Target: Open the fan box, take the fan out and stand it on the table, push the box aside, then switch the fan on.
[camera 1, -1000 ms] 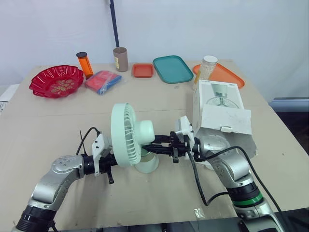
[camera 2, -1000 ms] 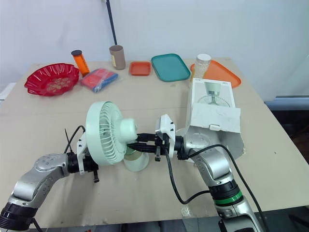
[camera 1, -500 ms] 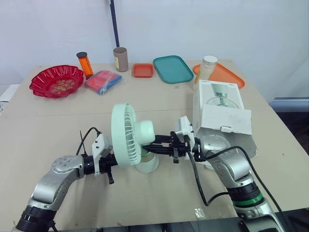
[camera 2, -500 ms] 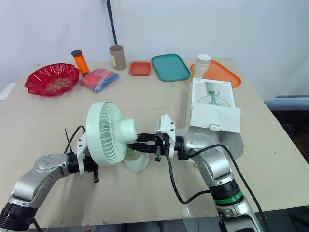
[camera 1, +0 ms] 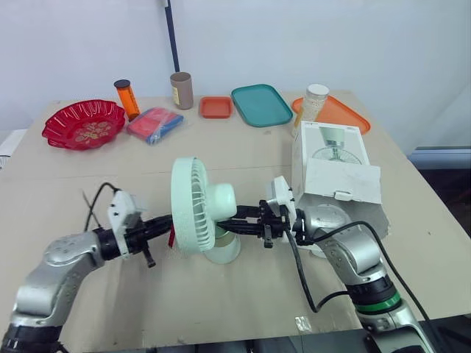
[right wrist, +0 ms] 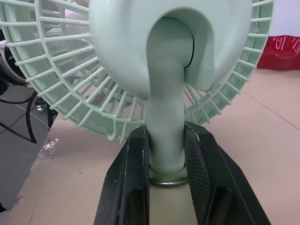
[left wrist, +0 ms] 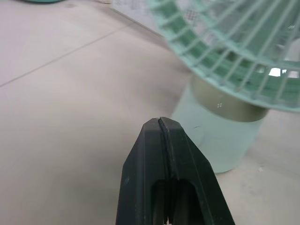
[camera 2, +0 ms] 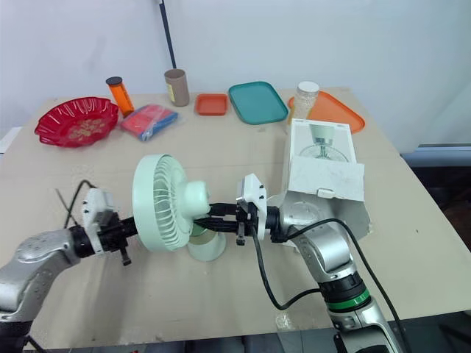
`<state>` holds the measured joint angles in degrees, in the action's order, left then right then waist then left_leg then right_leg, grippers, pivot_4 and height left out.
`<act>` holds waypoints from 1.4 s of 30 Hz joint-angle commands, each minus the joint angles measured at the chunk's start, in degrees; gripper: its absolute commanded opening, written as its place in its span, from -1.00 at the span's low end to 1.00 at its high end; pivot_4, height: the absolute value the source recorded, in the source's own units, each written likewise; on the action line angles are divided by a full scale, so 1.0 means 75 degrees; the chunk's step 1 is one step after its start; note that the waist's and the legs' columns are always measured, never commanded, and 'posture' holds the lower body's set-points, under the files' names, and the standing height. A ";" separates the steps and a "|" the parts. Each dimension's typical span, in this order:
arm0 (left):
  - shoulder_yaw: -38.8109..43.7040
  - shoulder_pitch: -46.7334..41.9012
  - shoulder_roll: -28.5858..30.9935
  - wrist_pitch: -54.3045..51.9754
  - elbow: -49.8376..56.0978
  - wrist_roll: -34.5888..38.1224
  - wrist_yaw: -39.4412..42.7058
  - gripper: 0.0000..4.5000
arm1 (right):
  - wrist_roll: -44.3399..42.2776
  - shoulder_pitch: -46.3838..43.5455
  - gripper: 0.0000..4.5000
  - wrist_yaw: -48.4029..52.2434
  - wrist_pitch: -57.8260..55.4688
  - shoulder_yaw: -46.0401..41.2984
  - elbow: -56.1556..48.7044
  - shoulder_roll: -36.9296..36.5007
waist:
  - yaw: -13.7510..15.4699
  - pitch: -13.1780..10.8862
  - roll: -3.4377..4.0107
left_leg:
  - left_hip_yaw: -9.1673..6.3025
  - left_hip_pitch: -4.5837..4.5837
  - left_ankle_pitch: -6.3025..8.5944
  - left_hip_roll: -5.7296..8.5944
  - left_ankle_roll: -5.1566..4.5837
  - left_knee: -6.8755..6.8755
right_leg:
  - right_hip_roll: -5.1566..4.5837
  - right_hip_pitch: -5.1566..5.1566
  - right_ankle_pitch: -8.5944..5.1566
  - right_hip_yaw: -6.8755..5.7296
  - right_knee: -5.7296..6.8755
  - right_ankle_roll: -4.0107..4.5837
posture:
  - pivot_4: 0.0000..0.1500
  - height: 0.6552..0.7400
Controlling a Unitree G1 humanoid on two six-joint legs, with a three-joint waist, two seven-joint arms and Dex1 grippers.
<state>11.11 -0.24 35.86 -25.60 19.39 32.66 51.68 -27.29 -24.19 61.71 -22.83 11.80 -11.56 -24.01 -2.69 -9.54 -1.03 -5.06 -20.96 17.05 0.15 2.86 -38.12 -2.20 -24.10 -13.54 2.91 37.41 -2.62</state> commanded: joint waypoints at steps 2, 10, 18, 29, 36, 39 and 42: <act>0.0815 0.0714 -0.0035 -0.0138 0.0779 0.0363 -0.0510 -1.00 | -0.0314 -0.0280 -0.58 -0.0039 -0.0147 -0.0389 0.0082 -0.0022 | -0.0007 0.0000 -0.0001 | 0.0001 -0.0001 0.0000 0.0001 0.0000 -0.0001 | -0.0003 0.0001 0.0000 0.0001 0.0000 0.0000 | 1.00 1.00; 0.1363 0.1776 -0.0217 -0.0190 0.1463 0.0876 -0.0855 0.11 | -0.0333 -0.1339 -0.58 -0.0035 -0.0122 -0.0393 0.0921 0.0420 | 0.0000 -0.0004 0.0000 | 0.0003 -0.0006 -0.0001 0.0000 0.0001 -0.0001 | -0.0001 -0.0003 0.0000 0.0001 0.0000 0.0000 | 1.00 1.00; 0.1819 0.2232 -0.0147 -0.0258 0.1748 0.0930 -0.1346 0.99 | 0.0324 -0.2484 -0.58 -0.0003 0.0904 -0.0279 0.2779 0.1333 | -0.0009 -0.0005 0.0001 | 0.0008 -0.0014 -0.0001 -0.0002 0.0001 0.0002 | 0.0000 -0.0016 0.0001 0.0003 -0.0001 0.0001 | 1.00 1.00; 0.1631 0.2545 -0.0115 -0.0305 0.2081 0.0970 -0.1508 0.99 | 0.0771 -0.3516 -0.58 0.0007 0.2066 -0.0425 0.4934 0.2375 | -0.0011 -0.0005 0.0002 | 0.0015 -0.0016 -0.0001 -0.0002 0.0003 0.0007 | -0.0001 -0.0025 0.0001 0.0007 -0.0001 0.0002 | 1.00 1.00; 0.1459 0.2528 -0.0187 -0.0205 0.2102 0.0892 -0.1559 0.99 | 0.1092 -0.3480 -0.58 0.0065 0.2777 -0.0397 0.5637 0.2650 | -0.0012 -0.0006 0.0003 | 0.0018 -0.0017 -0.0001 -0.0002 0.0003 0.0012 | -0.0001 -0.0029 0.0001 0.0009 -0.0001 0.0002 | 1.00 1.00; 0.1389 0.2495 -0.0192 -0.0174 0.2058 0.0849 -0.1551 0.99 | 0.1204 -0.3336 -0.58 0.0153 0.3008 -0.0362 0.5774 0.2686 | -0.0012 -0.0006 0.0003 | 0.0019 -0.0017 -0.0001 -0.0002 0.0003 0.0012 | -0.0002 -0.0029 0.0001 0.0010 -0.0001 0.0002 | 1.00 1.00; 0.1320 0.2396 -0.0171 -0.0185 0.2001 0.0838 -0.1566 1.00 | 0.1279 -0.3215 -0.45 0.0286 0.3066 -0.0271 0.5770 0.2655 | -0.0013 -0.0006 0.0003 | 0.0019 -0.0017 -0.0001 -0.0003 0.0003 0.0012 | -0.0001 -0.0029 0.0001 0.0011 0.0000 0.0002 | 1.00 1.00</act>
<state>20.59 18.11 34.48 -27.86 32.95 39.07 40.25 -17.41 -47.94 62.76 -1.22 10.60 33.05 -4.55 -2.78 -9.58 -1.01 -4.91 -21.08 17.04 0.13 2.89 -38.03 -2.21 -24.32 -13.53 3.00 37.41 -2.60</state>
